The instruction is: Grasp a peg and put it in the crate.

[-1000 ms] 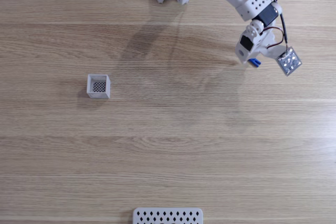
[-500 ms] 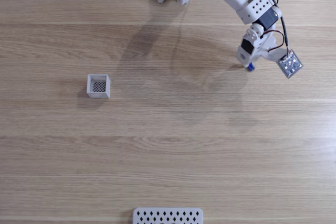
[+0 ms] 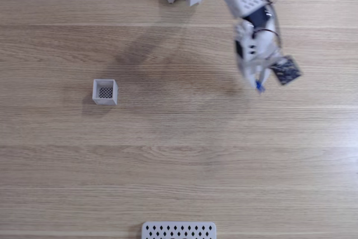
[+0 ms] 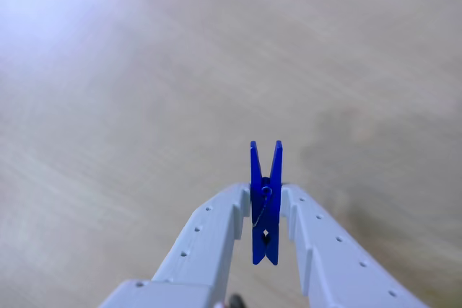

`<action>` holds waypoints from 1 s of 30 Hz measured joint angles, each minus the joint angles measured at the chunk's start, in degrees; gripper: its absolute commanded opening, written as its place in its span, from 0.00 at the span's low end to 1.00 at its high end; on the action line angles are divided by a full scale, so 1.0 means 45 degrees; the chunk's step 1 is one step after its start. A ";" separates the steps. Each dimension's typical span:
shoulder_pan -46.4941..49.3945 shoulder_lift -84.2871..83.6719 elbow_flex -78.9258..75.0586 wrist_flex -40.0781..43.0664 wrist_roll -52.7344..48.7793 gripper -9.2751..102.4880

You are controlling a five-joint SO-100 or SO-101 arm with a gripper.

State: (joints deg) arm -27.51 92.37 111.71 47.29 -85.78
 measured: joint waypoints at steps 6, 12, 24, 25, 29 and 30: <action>0.3926 0.3496 0.3730 -0.5332 0.0000 0.08; 0.7441 0.4531 0.6191 -1.0195 0.0020 0.08; 1.2090 0.2559 0.6777 -1.5273 0.0020 0.08; 1.2207 0.2344 0.6777 -1.5430 0.0020 0.08; 1.2656 0.1582 0.6777 -1.5625 0.0020 0.08; 1.2812 0.1465 0.6777 -1.5625 0.0020 0.08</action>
State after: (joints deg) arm 30.15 98.96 142.21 -23.03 -85.69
